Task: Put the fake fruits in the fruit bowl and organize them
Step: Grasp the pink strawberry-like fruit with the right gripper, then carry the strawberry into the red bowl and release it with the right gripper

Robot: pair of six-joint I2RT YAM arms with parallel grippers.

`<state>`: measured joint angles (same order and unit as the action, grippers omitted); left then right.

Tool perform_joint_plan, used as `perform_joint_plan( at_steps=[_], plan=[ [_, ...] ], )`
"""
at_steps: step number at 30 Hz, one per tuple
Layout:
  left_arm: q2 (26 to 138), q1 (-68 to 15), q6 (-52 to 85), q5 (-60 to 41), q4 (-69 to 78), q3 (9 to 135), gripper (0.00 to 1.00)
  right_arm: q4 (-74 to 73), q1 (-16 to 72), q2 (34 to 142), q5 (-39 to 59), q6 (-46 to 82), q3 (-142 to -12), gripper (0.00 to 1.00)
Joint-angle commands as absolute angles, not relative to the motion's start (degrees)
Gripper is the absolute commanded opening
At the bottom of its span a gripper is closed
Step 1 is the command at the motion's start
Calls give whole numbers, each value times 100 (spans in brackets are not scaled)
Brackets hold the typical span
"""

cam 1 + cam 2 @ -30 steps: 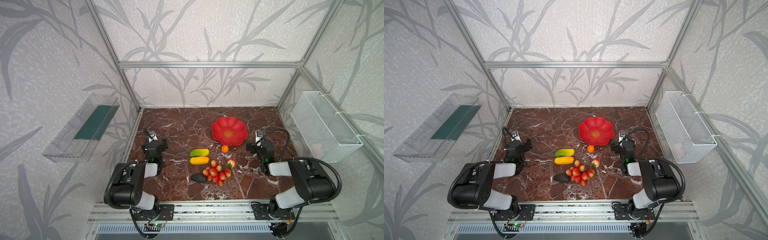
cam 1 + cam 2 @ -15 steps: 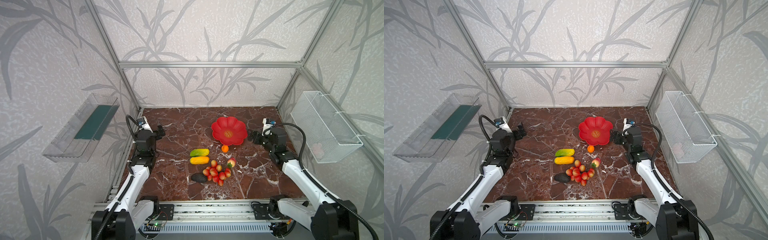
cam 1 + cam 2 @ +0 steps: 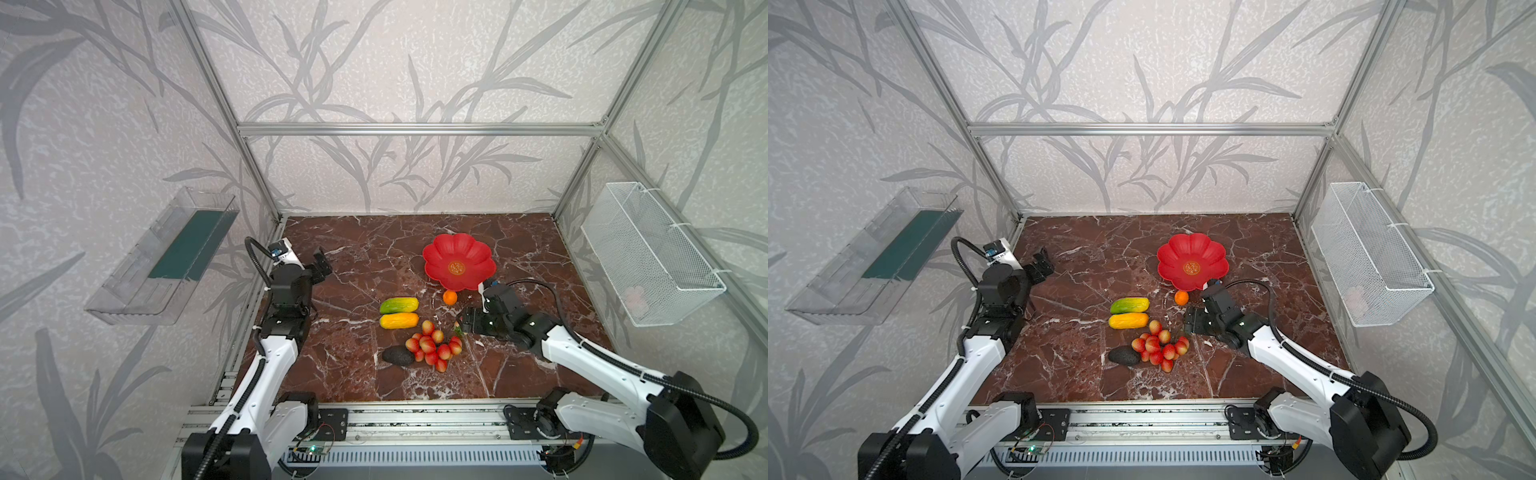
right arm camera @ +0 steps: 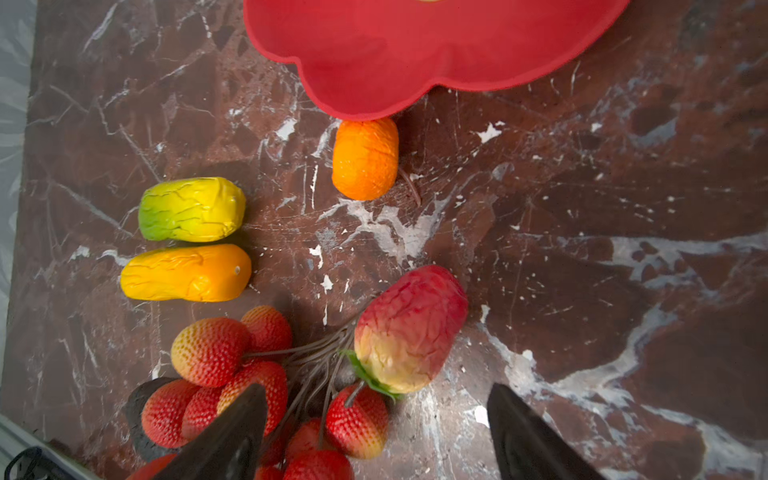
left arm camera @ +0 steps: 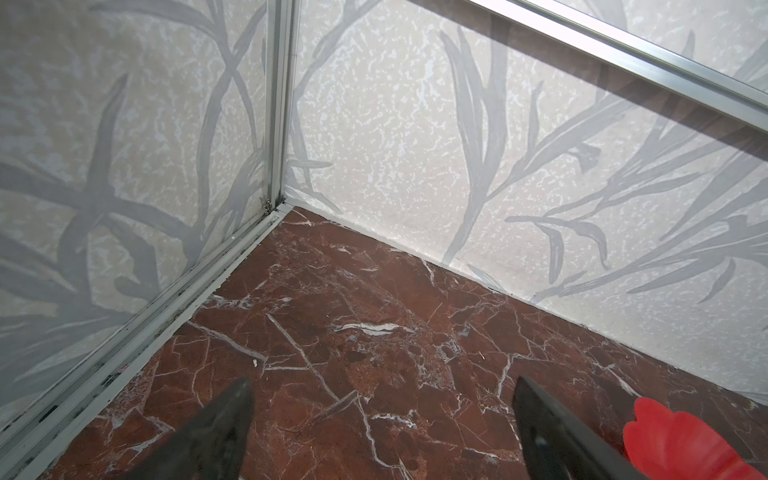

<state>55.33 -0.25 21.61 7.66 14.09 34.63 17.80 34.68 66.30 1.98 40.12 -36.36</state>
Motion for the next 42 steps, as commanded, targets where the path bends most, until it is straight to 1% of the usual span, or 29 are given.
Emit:
perform_joint_plan(
  at_steps=[1, 7, 12, 16, 20, 23, 27, 30, 32, 36, 38, 42],
  plan=[
    [5375, 76, 2428, 697, 1393, 3481, 97, 1584, 3559, 6951, -3, 4398, -3678, 81],
    [5262, 220, 2555, 616, 1407, 3423, 97, 1590, 3640, 7756, -100, 4304, -4086, 74],
    [5177, 253, 2525, 672, 1415, 3376, 97, 1491, 3661, 8167, -210, 4267, -4137, 67],
    [5224, 277, 2529, 660, 1424, 3386, 97, 1351, 3666, 8314, -245, 4289, -4053, 56],
    [5306, 312, 2559, 543, 1356, 3443, 97, 1387, 3674, 8139, -464, 4217, -4003, 44],
    [5350, 319, 2563, 493, 1298, 3493, 97, 1734, 3674, 7762, -732, 3976, -4151, 37],
    [5357, 334, 2574, 448, 1295, 3502, 97, 2012, 3663, 7139, -1248, 3392, -4437, 35],
    [5396, 353, 2576, 281, 1255, 3536, 97, 2089, 3572, 7047, -1442, 2886, -4843, 34],
    [5452, 354, 2541, 112, 1167, 3613, 96, 2083, 3395, 7301, -1395, 2563, -5229, 35],
    [5589, 352, 2365, -257, 876, 3814, 95, 1971, 2856, 8170, -761, 2159, -6036, 34],
    [5670, 354, 2269, -466, 647, 3964, 94, 1975, 2620, 8775, -471, 1948, -6553, 34],
    [5853, 346, 2126, -786, 477, 4128, 93, 2157, 2382, 10036, -340, 1567, -7599, 35]
  ],
)
